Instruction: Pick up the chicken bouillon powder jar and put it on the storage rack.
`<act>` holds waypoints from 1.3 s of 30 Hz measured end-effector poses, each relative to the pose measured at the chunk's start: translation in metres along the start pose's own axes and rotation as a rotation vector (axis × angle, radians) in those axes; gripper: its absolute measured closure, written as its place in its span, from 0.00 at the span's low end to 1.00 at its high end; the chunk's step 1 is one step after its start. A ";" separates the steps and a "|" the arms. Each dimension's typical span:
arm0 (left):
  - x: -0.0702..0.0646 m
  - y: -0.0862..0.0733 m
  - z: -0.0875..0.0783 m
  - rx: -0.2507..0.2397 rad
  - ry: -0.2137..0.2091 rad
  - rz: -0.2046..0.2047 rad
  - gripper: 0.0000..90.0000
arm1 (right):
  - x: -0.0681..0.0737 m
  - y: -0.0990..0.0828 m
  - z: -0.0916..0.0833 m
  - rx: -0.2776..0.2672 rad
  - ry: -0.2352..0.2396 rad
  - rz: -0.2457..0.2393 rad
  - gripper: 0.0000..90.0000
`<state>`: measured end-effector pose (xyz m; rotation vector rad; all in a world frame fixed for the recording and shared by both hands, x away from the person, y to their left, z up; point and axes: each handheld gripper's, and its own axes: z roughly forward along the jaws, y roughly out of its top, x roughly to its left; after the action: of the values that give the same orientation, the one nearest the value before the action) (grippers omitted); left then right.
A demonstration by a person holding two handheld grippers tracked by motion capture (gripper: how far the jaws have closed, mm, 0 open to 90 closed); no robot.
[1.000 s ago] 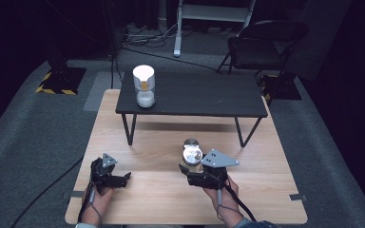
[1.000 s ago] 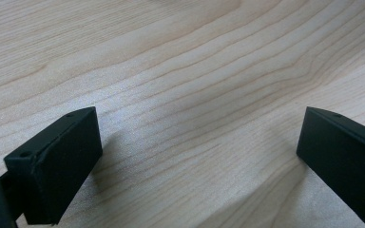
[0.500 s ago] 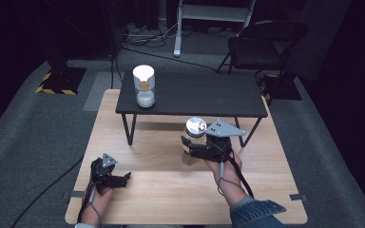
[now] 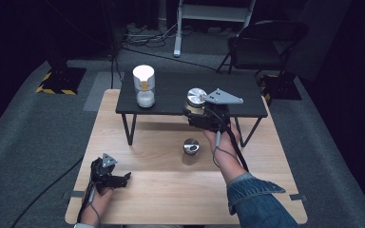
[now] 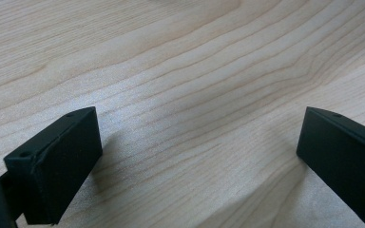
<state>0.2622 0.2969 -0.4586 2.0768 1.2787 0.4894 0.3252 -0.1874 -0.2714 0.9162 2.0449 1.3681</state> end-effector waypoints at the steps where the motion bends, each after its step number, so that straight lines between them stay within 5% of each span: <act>1: 0.000 0.000 0.000 0.000 0.000 0.000 0.01 | -0.001 0.003 0.003 0.000 -0.006 -0.005 0.34; 19: 0.000 0.000 0.000 0.000 0.000 0.001 0.01 | -0.018 0.021 0.055 0.061 -0.054 0.039 0.34; 23: 0.000 0.000 0.000 0.000 0.000 0.002 0.01 | -0.022 0.019 0.055 0.053 -0.041 0.034 0.33; 28: 0.000 0.000 0.000 0.000 0.000 0.001 0.01 | -0.031 0.014 0.047 0.027 0.010 0.044 0.16; 39: 0.000 0.001 0.000 0.001 0.000 0.002 0.01 | -0.040 -0.011 0.008 -0.011 0.036 0.028 0.05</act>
<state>0.2627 0.2967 -0.4584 2.0790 1.2773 0.4904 0.3539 -0.2166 -0.2821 0.9252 2.0568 1.4188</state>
